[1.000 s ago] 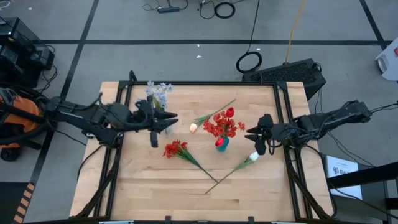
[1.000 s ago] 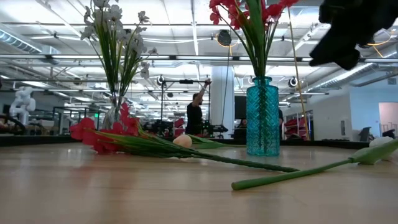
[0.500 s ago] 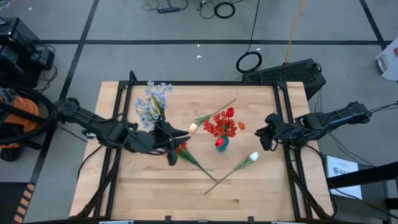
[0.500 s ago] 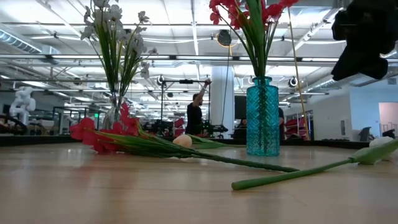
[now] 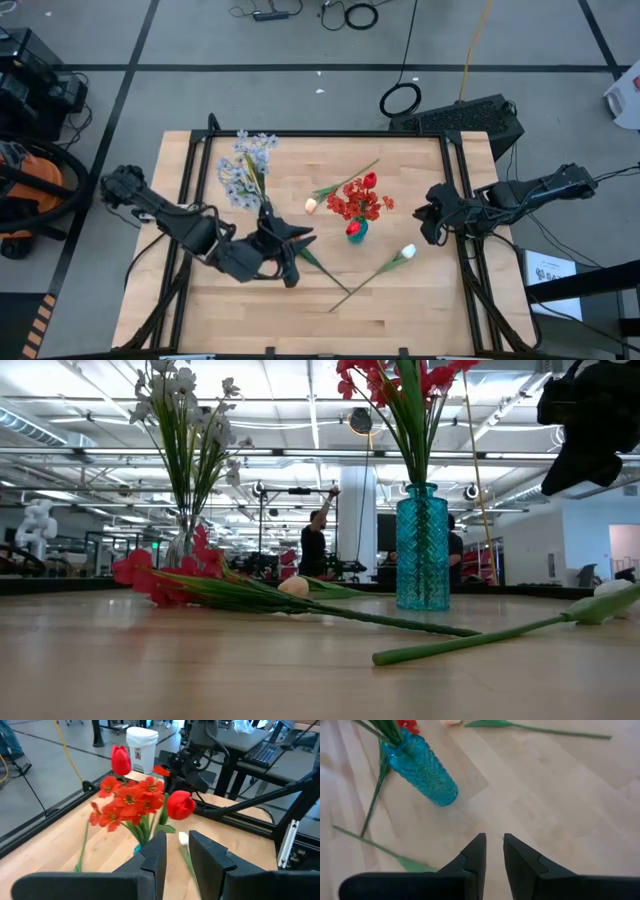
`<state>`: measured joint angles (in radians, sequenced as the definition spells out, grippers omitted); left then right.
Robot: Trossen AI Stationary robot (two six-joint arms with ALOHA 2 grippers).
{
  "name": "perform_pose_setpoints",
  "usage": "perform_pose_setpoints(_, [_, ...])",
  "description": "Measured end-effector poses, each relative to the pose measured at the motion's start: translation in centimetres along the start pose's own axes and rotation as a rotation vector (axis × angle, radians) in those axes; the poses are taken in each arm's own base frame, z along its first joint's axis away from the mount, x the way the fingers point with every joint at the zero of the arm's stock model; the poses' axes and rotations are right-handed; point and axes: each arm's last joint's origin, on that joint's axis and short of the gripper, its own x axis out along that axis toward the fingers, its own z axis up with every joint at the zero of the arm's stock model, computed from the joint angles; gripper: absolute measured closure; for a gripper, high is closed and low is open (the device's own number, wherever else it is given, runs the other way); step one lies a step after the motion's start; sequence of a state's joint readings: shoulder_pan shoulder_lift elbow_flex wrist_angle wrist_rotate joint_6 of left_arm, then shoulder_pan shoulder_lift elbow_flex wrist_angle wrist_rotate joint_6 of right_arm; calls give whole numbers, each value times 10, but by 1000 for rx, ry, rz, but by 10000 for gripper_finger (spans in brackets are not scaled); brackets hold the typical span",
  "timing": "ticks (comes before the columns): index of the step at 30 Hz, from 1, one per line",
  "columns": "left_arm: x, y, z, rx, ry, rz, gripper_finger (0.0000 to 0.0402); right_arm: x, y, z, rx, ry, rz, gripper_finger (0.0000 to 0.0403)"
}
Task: Sort flowers into vase by color
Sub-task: Put the white tulip into the transparent vase
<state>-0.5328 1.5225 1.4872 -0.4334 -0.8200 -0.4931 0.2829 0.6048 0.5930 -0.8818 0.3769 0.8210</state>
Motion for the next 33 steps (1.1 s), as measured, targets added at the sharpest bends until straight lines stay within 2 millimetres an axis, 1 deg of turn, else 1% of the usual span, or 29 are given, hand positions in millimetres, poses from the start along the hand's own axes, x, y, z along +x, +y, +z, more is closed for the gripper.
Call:
perform_pose_setpoints(5, [8, -9, -8, -29, 17, 2, 314, 0, 0, 0, 81, 14, 11, 344])
perform_pose_setpoints(9, [16, -14, -17, -8, 36, 14, 314, 0, 0, -1, 128, 18, 11, 344])
perform_pose_setpoints(13, [23, -17, -24, 7, 50, 23, 314, 0, 0, -4, 204, 89, 26, 346])
perform_pose_setpoints(16, [25, -17, -25, 8, 53, 25, 314, 0, -2, -7, 238, 136, 19, 358])
perform_pose_setpoints(20, [25, -18, -26, 9, 58, 19, 314, 0, -5, -10, 287, 161, -21, 391])
perform_pose_setpoints(22, [25, -18, -26, 12, 66, 11, 314, 0, -6, -10, 302, 168, -33, 399])
perform_pose_setpoints(27, [30, -17, -31, 31, 86, 19, 314, 4, -3, -12, 332, 221, -51, 402])
perform_pose_setpoints(33, [30, -14, -35, 73, 141, 20, 314, 11, 5, -16, 391, 294, -86, 402])
